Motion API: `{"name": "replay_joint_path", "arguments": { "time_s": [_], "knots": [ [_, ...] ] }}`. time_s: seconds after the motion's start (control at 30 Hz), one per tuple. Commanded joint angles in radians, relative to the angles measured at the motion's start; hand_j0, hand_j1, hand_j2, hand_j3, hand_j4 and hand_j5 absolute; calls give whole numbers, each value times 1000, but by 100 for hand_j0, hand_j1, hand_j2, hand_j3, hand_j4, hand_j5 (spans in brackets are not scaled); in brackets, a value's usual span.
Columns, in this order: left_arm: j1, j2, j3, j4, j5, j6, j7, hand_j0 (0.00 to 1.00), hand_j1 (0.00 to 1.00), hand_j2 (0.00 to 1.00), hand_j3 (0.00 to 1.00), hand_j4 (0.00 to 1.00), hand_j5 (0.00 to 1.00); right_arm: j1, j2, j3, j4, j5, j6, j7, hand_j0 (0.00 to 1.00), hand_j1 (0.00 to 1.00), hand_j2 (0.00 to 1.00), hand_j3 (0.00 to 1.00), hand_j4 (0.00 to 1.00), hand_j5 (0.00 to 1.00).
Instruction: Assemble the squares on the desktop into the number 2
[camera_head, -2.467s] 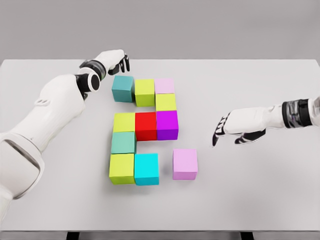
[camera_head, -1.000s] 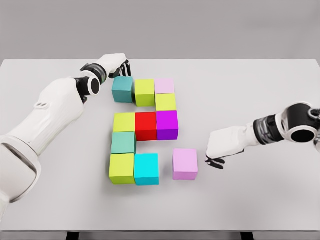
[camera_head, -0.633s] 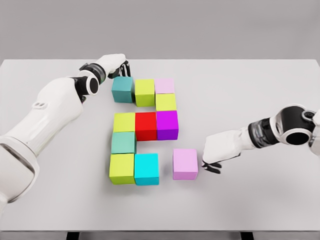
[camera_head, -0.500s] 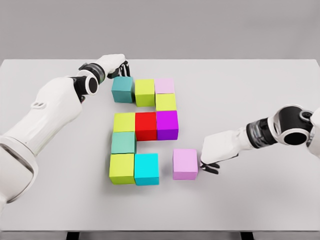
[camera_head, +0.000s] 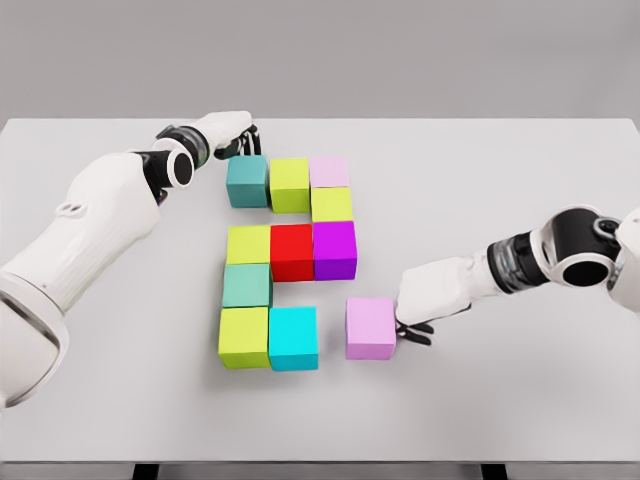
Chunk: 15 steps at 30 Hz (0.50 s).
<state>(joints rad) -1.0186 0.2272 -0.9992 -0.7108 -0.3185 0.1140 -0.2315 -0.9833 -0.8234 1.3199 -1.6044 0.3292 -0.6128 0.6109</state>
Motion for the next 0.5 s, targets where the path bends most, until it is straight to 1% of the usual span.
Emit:
{"name": "replay_joint_path", "arguments": {
  "time_s": [0.0, 0.27, 0.33, 0.47],
  "knots": [
    [0, 7, -15, -9, 32, 3, -32, 30, 30, 30, 30, 30, 30, 2, 6, -1, 0, -5, 2, 0, 18, 18, 18, 18, 18, 18],
    [2, 17, -15, -21, 35, 3, -48, 30, 30, 30, 30, 30, 30, 0, 9, 1, -2, -4, 2, 0, 18, 18, 18, 18, 18, 18],
    [2, 18, -15, -22, 36, 3, -75, 30, 30, 30, 30, 30, 30, 0, 15, 1, -2, -4, 2, 0, 18, 18, 18, 18, 18, 18],
    [0, 18, -15, -22, 38, 1, -81, 30, 30, 30, 30, 30, 30, 0, 21, 1, -2, -4, 2, 0, 18, 18, 18, 18, 18, 18]
  ]
}}
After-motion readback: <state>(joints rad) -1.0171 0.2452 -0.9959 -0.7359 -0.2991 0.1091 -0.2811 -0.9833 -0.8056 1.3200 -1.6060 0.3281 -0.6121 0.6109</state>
